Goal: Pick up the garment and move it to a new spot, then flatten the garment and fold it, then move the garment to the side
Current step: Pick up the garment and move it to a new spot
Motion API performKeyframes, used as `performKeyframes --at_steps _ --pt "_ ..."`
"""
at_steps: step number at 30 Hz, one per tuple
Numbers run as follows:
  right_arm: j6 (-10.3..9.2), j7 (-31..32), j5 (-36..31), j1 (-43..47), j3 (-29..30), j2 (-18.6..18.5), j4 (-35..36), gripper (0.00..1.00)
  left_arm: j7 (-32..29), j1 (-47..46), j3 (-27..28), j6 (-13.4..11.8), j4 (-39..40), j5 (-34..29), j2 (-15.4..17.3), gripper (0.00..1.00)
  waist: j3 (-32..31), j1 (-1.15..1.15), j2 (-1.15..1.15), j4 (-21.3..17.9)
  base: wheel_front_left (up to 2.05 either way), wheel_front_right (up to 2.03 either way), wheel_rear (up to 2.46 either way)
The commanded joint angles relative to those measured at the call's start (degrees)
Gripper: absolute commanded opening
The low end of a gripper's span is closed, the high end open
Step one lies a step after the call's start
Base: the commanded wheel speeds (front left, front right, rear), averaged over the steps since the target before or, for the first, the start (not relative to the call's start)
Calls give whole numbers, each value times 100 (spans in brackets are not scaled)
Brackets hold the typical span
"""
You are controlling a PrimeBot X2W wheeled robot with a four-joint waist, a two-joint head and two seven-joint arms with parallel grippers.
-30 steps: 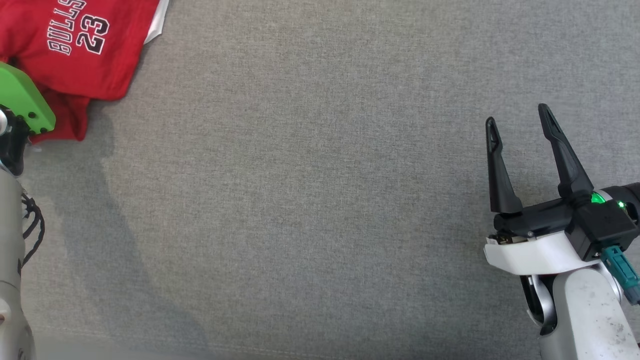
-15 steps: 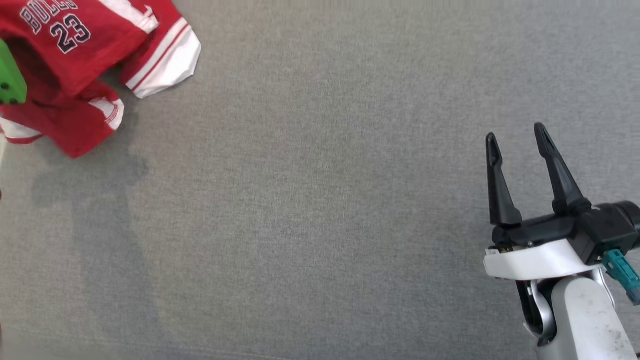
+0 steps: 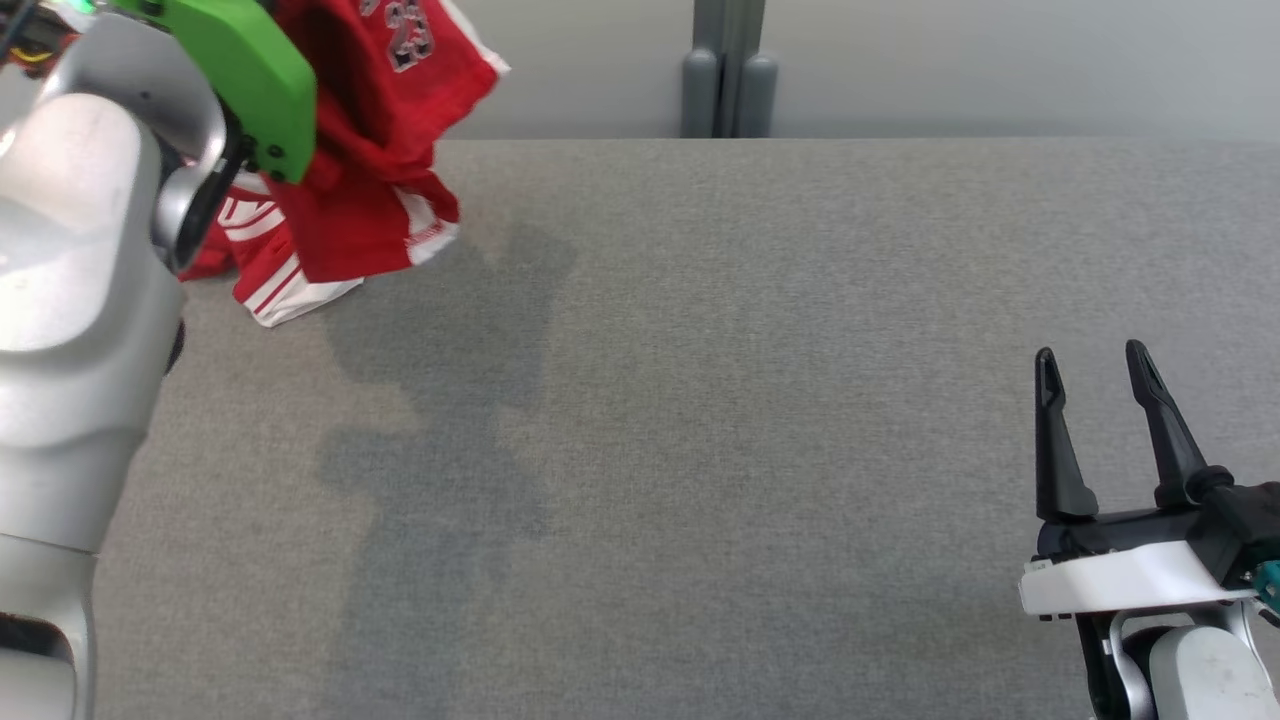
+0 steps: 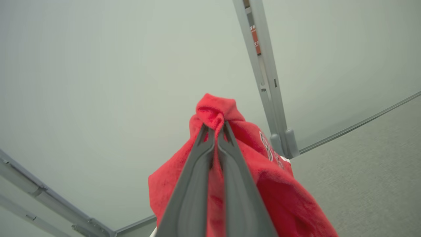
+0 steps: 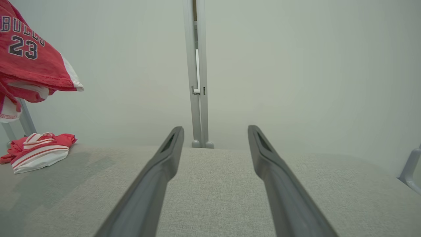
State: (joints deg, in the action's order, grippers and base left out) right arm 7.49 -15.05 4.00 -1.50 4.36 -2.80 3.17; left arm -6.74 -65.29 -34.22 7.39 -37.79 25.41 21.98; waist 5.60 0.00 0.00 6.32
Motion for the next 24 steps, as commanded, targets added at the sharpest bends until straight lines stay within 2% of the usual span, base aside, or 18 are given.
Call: performKeyframes --at_steps 1,6,11,17,24 --pt "1 -17 49 105 32 -14 1 100 -21 124 -147 7 254 217 -73 0 -407 0 0 -621 0 0 0" --pt "1 -16 58 178 170 -12 31 100 100 372 -512 7 1092 953 -343 0 -333 0 0 -1055 0 0 0" --pt "1 -16 120 133 209 -12 69 100 370 987 -795 7 1268 1285 -730 0 -99 0 0 -1406 0 0 0" --pt "1 -16 198 -39 162 -11 81 100 851 1983 -1132 -104 459 1338 -1204 0 235 0 0 -1689 0 0 0" --pt "1 -16 250 -136 164 -12 74 100 1386 2591 -1447 -224 -920 1129 -1425 0 466 0 0 -1749 0 0 0"
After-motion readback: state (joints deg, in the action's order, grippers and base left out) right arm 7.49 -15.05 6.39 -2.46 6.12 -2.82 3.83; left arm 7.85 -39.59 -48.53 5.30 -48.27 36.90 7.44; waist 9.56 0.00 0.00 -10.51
